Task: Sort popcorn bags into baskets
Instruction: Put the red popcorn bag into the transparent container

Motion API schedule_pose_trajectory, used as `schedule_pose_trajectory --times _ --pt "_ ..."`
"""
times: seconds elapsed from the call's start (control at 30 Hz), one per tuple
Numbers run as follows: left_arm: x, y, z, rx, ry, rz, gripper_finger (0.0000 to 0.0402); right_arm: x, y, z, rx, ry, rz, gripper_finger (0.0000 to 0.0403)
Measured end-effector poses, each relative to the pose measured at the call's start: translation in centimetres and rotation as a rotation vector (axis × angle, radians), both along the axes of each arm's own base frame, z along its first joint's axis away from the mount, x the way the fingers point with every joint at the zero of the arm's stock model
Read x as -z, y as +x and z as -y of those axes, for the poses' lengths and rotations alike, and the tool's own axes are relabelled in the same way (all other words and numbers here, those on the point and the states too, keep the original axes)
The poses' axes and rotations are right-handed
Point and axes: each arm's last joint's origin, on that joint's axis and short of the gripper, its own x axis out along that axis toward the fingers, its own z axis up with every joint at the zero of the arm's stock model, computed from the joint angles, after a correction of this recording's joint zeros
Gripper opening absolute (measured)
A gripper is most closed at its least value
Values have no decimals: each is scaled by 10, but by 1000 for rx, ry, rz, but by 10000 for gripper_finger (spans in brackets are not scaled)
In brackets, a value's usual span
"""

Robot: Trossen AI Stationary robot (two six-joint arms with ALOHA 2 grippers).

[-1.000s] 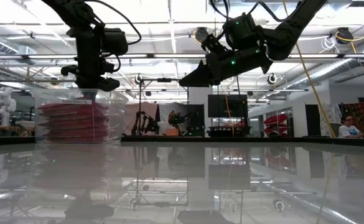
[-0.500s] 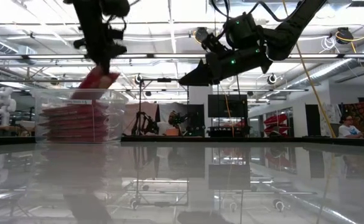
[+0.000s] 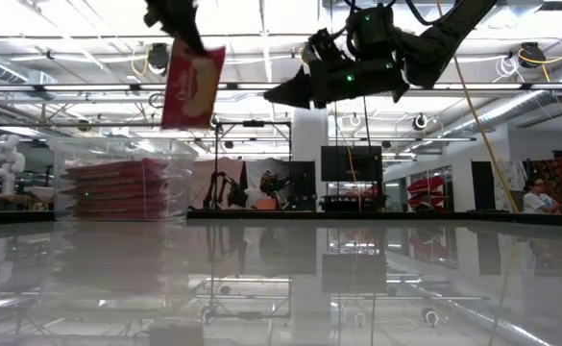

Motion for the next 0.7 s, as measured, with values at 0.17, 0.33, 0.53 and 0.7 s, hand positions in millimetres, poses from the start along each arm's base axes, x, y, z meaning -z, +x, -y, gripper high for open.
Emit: schedule_pose_trajectory --times 0.17,0.33,0.53,0.7 --pt "-8 9 19 139 -20 64 0 -10 3 1 -2 -28 50 247" --pt "-5 18 32 243 -55 68 0 -18 8 -2 -18 -74 69 263" --pt "9 38 38 358 -95 28 0 -24 12 -8 -39 -98 80 267" --pt "18 50 38 376 -94 1 0 -17 12 -10 -87 -78 11 267"
